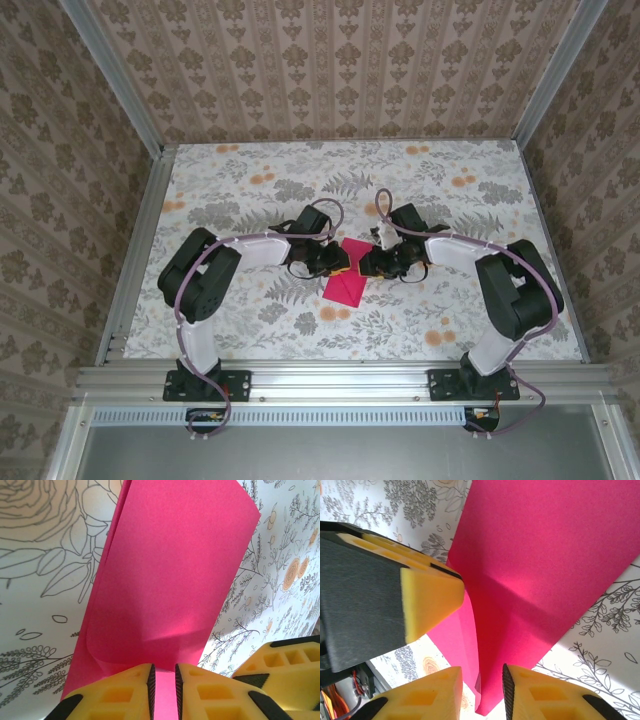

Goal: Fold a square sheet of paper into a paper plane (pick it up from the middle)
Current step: Fold the triangle a second time at the center of the table.

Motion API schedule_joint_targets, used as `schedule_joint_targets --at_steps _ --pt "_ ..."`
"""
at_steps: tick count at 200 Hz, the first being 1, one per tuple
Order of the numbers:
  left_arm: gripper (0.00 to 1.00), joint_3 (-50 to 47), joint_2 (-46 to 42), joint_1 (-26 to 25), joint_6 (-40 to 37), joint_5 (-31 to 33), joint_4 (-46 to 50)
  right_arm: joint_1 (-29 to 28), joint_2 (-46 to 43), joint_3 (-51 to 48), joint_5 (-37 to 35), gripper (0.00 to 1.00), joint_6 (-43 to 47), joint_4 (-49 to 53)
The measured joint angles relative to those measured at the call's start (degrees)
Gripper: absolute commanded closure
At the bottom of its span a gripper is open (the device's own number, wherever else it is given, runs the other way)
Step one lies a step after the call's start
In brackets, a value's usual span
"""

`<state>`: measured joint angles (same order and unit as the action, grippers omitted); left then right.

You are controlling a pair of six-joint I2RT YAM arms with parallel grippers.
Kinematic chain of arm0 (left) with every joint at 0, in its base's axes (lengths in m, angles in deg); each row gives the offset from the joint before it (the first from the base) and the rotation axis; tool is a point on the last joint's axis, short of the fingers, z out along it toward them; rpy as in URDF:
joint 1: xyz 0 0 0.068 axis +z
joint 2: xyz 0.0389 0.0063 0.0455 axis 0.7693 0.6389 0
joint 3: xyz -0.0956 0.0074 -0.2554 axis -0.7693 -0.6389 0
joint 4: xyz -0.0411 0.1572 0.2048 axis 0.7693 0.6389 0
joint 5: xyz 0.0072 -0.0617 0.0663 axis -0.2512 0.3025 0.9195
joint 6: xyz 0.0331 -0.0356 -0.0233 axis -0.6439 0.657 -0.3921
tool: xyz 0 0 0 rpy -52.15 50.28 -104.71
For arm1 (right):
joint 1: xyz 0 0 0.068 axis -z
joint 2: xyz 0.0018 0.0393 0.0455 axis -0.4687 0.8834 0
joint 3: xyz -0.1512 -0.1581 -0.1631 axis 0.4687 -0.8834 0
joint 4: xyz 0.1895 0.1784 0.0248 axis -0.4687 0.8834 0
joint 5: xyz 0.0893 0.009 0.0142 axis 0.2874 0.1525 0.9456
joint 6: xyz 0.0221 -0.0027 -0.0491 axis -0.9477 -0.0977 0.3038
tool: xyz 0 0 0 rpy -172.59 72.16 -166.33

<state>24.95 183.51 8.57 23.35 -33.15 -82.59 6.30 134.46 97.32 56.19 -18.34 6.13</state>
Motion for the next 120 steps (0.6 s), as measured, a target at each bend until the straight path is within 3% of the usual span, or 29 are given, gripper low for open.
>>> schedule_joint_targets --at_steps 25,63,96,120 --pt "0.79 0.0 0.0 0.0 0.0 0.1 0.0 -0.1 1.4 0.3 0.0 0.76 0.5 0.2" --pt "0.77 0.0 0.0 0.0 -0.2 0.1 0.2 -0.3 2.1 0.7 0.0 0.91 0.8 0.2" --pt "0.67 0.0 -0.1 -0.2 -0.6 0.1 0.2 -0.3 2.2 0.8 -0.7 0.94 1.1 0.2" --pt "0.65 -0.2 -1.7 -1.0 -0.6 0.2 0.6 -0.3 2.6 1.6 -1.6 0.94 1.6 0.9"
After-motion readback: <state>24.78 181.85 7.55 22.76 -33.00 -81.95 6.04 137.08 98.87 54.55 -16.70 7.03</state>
